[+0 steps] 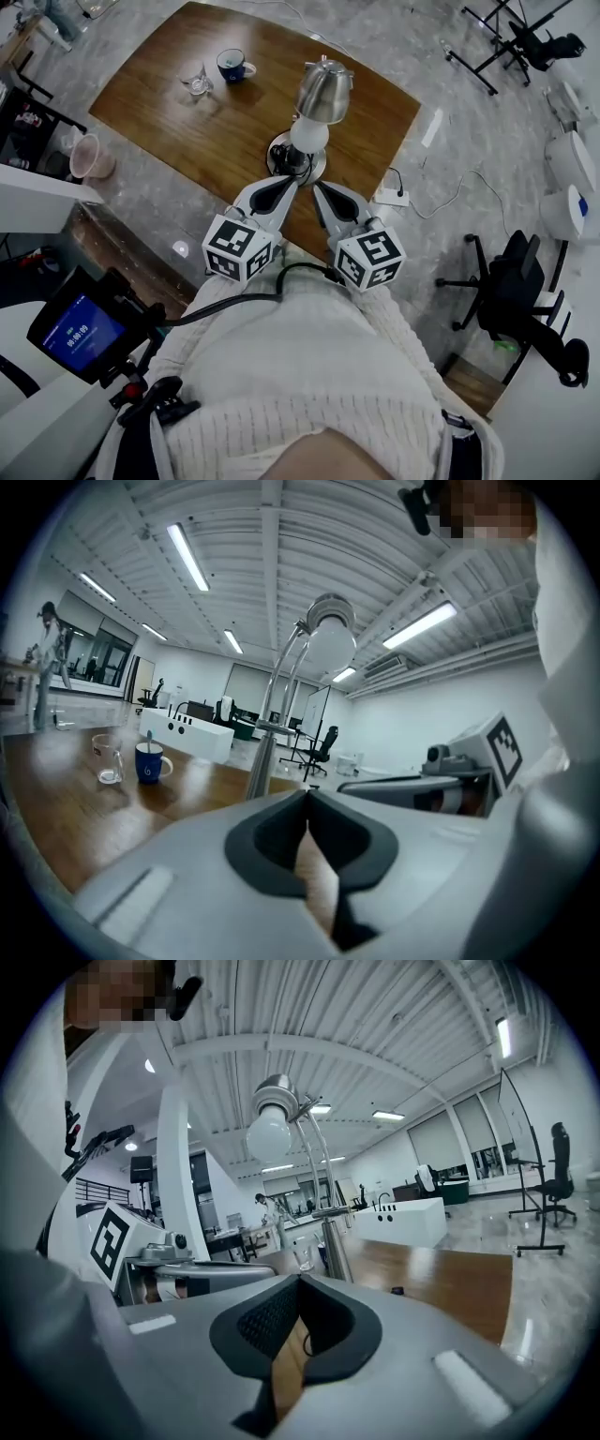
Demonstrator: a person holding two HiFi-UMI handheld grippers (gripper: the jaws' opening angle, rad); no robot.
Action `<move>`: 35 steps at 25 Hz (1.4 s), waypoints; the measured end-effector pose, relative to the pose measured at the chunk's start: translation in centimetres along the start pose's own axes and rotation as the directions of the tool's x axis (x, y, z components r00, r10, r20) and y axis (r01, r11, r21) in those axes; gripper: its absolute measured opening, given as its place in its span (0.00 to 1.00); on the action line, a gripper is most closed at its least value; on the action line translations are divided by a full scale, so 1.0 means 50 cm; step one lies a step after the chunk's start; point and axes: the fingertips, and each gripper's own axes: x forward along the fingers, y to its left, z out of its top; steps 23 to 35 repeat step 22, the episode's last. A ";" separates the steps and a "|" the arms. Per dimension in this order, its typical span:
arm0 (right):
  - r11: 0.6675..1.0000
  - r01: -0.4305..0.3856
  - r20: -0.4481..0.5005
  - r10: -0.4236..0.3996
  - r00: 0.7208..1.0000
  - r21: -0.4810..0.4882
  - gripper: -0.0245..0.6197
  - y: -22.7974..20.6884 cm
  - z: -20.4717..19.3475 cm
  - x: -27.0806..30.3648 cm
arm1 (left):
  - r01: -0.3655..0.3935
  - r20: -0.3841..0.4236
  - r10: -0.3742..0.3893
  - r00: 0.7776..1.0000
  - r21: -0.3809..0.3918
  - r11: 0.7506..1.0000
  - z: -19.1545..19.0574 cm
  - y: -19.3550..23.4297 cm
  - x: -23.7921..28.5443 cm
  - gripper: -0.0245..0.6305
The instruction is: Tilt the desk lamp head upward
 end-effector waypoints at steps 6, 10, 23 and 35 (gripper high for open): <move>1.000 -0.014 -0.031 0.014 0.999 0.019 0.03 -0.002 -0.011 0.002 | 0.003 -0.005 -0.002 1.000 0.039 0.999 0.005 0.002 0.007 0.05; 1.000 -0.017 -0.049 0.017 0.999 0.009 0.03 -0.002 -0.015 0.005 | 0.019 -0.007 -0.018 1.000 0.039 0.999 0.006 -0.002 0.010 0.05; 0.999 -0.030 -0.081 0.028 0.996 -0.026 0.04 0.005 -0.022 0.010 | 0.038 -0.013 -0.037 0.999 0.049 0.998 0.005 -0.009 0.014 0.05; 0.999 -0.030 -0.081 0.028 0.996 -0.026 0.04 0.005 -0.022 0.010 | 0.038 -0.013 -0.037 0.999 0.049 0.998 0.005 -0.009 0.014 0.05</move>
